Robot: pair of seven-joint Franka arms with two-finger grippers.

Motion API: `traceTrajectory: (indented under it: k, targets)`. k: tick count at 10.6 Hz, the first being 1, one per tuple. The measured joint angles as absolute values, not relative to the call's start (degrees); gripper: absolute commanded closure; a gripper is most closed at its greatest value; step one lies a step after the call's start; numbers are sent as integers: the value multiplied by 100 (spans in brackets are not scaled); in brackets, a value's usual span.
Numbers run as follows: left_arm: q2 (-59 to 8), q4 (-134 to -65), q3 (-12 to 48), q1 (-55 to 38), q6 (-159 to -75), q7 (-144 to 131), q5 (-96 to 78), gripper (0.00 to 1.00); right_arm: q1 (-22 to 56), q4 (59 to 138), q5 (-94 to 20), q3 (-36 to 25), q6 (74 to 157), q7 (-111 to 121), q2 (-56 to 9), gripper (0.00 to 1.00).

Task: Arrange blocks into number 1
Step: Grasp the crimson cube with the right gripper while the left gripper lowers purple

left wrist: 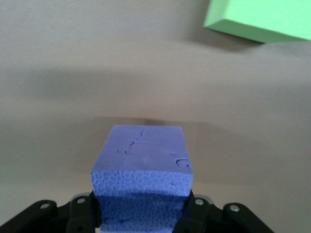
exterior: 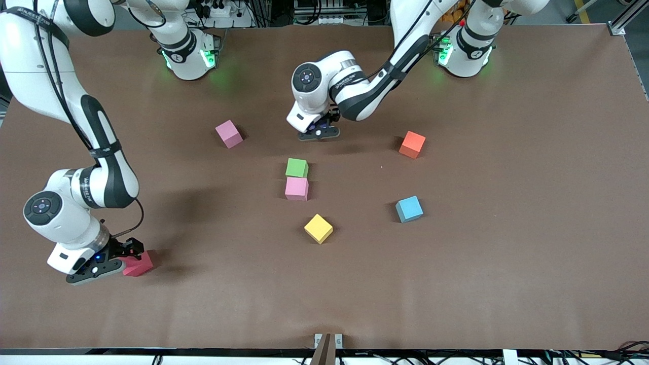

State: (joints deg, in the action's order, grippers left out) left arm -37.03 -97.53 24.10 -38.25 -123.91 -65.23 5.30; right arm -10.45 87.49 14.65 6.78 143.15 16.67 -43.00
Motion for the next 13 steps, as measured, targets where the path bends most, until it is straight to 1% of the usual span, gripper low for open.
traceTrajectory:
  k: [2,7,10,11,12,13]
  targets:
    - [-3871,-9581,2410,-3937,-12386,-6480,530,100,-1044,8740,1465,679,14332,1672,-4367,0]
    - [-4452,-8795,2353,-4055,-12399,-6183,530,100,-1040,8733,1465,681,14388,1741,-4486,0]
    - [-4635,-8612,2260,-4070,-12423,-5891,530,100,-1037,8729,1467,680,14388,2284,-4587,0]
    - [-4665,-8566,2221,-4075,-12424,-5863,530,100,-1037,8727,1467,678,14389,2337,-4612,8]
    - [-4705,-8519,2180,-4077,-12429,-5854,530,100,-1038,8723,1435,673,14391,2333,-4633,24]
    - [-4756,-8442,2142,-4077,-12437,-5846,530,100,-1038,8720,1240,672,14394,2284,-4649,27]
